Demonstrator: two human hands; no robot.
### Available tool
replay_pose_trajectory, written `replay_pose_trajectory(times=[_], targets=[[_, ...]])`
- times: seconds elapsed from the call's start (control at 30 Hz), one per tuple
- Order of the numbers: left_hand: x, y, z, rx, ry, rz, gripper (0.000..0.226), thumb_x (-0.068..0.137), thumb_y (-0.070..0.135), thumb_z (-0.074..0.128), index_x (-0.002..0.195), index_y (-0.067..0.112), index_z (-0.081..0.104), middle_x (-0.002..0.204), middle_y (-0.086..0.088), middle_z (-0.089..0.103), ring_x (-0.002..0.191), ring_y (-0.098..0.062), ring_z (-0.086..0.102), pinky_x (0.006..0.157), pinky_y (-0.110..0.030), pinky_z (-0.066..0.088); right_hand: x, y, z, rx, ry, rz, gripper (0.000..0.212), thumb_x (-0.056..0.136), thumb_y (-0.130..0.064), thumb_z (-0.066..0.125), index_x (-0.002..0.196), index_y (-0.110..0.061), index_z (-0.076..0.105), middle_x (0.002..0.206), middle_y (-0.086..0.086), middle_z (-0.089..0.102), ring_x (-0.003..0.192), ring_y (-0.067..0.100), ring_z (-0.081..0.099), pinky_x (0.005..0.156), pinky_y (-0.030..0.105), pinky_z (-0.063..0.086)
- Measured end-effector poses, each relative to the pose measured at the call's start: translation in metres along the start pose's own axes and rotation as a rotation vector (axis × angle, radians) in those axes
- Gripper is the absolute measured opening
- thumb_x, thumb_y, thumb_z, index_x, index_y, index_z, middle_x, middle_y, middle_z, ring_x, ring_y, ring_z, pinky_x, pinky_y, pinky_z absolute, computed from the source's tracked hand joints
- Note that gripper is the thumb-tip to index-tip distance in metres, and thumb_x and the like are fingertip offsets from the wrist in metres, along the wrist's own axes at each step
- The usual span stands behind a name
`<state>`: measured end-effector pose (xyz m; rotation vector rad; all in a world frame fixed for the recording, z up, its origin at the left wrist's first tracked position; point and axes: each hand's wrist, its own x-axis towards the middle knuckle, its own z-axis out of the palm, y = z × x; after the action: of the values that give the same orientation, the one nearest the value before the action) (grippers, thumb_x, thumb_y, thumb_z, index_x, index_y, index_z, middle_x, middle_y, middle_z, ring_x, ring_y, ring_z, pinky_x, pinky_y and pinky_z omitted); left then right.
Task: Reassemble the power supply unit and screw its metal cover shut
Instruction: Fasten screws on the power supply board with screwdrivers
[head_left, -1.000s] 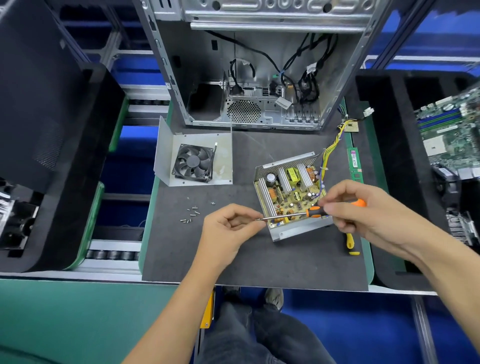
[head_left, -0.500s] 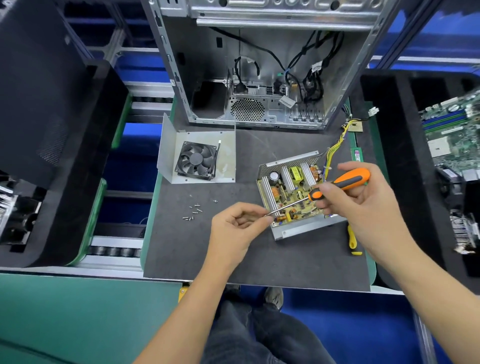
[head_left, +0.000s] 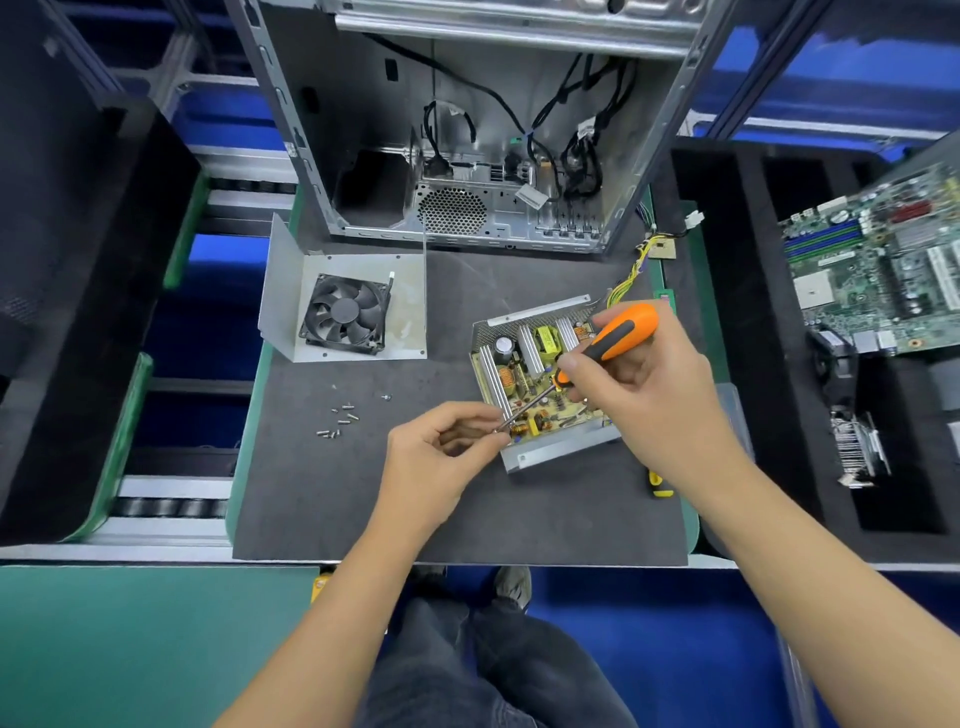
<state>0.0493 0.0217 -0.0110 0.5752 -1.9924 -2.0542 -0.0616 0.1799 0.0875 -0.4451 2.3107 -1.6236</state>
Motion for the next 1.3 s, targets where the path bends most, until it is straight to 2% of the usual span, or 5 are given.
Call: replay_pose_trajectory(times=[0.27,0.47,0.83,1.17,1.3], targets=[[-0.005,-0.016,0.001,0.210,0.009,0.106,0.036,0.075,0.004,0.085,0.099,0.028,0.072,0.094,0.009,0.075,0.087,-0.010,0.071,0.083,-0.020,0.054,-0.005,0.011,0.006,-0.113,-0.018,-0.064,0.028,0.086,-0.022,0.075,0.095,-0.031,0.050,0.079,0.004,0.068,0.071,0.024,0.071,0.072,0.048,0.057],[-0.014,-0.038,-0.007,0.405,0.015,0.104,0.056,0.074,0.008,0.086,0.115,0.038,0.061,0.100,0.015,0.070,0.095,0.000,0.064,0.087,-0.014,0.047,-0.010,0.028,0.006,-0.242,-0.008,-0.161,0.026,0.085,-0.025,0.073,0.095,-0.031,0.050,0.082,-0.013,0.066,0.070,0.006,0.065,0.064,0.007,0.044],[-0.015,-0.045,0.008,0.530,0.009,0.134,0.054,0.079,0.010,0.081,0.127,0.024,0.060,0.110,0.012,0.062,0.112,0.001,0.052,0.097,-0.004,0.032,-0.015,0.051,0.016,-0.235,-0.007,-0.172,0.030,0.087,-0.022,0.074,0.096,-0.032,0.048,0.088,-0.026,0.063,0.073,-0.002,0.064,0.065,0.002,0.041],[-0.015,-0.046,0.006,0.603,0.007,0.198,0.045,0.087,0.009,0.071,0.130,0.018,0.060,0.109,0.004,0.061,0.108,-0.013,0.050,0.096,-0.019,0.041,-0.015,0.058,0.017,-0.176,0.013,-0.118,0.024,0.086,-0.034,0.071,0.095,-0.036,0.048,0.085,-0.014,0.064,0.074,0.014,0.071,0.069,0.041,0.057],[0.003,-0.040,0.000,0.640,-0.003,0.248,0.066,0.079,0.018,0.080,0.139,0.019,0.051,0.126,0.012,0.056,0.116,-0.009,0.043,0.102,-0.017,0.034,-0.015,0.059,0.017,-0.184,0.007,-0.117,0.025,0.088,-0.028,0.072,0.096,-0.034,0.049,0.085,-0.012,0.064,0.075,0.015,0.071,0.070,0.045,0.057]])
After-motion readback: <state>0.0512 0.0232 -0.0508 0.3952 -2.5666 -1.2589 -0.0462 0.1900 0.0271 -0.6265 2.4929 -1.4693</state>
